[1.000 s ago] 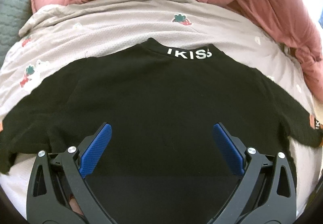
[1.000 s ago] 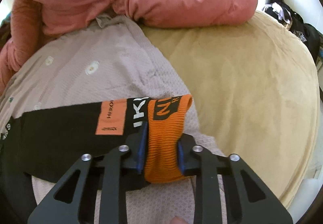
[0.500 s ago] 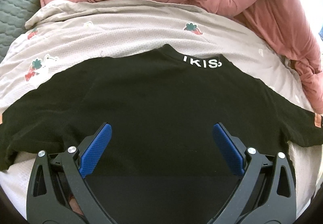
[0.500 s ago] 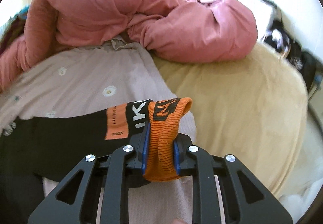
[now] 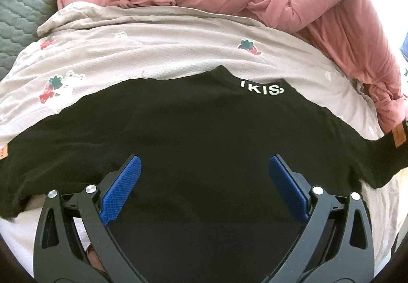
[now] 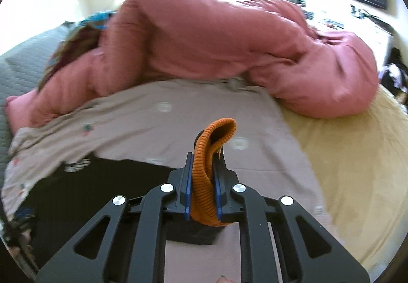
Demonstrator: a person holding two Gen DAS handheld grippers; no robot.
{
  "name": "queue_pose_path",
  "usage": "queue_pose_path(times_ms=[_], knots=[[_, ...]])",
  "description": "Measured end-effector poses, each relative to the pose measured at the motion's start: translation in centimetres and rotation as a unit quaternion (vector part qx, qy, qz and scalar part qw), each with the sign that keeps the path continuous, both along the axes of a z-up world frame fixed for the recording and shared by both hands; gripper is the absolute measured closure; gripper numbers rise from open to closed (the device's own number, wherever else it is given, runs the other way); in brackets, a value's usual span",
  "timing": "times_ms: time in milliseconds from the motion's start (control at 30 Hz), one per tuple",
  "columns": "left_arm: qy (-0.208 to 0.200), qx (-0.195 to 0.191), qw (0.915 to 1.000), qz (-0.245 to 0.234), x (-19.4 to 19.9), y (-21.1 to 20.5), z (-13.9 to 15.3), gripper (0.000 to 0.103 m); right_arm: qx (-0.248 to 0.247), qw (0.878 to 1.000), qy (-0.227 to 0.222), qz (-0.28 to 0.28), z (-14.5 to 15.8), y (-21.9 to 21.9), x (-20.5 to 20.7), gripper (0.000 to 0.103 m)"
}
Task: Fold small clothes
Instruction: 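Lift the sleeve with the right tool and carry it across the body, then lay the cuff on the sweatshirt body and open the right tool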
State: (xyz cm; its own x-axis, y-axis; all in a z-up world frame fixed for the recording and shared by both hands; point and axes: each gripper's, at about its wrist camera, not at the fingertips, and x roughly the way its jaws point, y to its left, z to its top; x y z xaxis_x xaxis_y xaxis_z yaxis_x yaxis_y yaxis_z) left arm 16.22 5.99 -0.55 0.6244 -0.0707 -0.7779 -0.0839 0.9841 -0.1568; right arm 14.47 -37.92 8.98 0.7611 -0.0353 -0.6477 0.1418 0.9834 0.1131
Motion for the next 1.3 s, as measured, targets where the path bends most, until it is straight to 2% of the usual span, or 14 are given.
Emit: queue_pose_path(times_ms=[333,700,1000,1167,1233,1300], knots=[[-0.005,-0.013,0.9999,0.008,-1.6,2.1,-0.5,0.009,0.058,0.992,0.014,0.11,-0.4,10.0,2.3,0.092],[-0.018,-0.034,0.9993,0.004,-2.1,3.3,-0.4,0.009,0.069,0.973,0.045,0.215,-2.1,21.0,4.4,0.093],[-0.026,-0.064,0.9976,-0.007,-2.3,3.7,-0.4,0.009,0.077,0.96,0.069,0.261,-3.5,26.2,5.6,0.092],[-0.03,-0.086,0.9957,-0.018,-2.3,3.6,-0.4,0.009,0.088,0.955,0.073,0.275,-4.2,27.8,6.0,0.089],[-0.032,-0.094,0.9949,-0.021,-2.4,3.7,-0.4,0.009,0.092,0.953,0.069,0.28,-4.2,27.9,6.0,0.077],[-0.035,-0.1,0.9941,-0.023,-2.5,3.7,-0.4,0.009,0.093,0.953,0.064,0.281,-4.1,28.0,5.9,0.076]])
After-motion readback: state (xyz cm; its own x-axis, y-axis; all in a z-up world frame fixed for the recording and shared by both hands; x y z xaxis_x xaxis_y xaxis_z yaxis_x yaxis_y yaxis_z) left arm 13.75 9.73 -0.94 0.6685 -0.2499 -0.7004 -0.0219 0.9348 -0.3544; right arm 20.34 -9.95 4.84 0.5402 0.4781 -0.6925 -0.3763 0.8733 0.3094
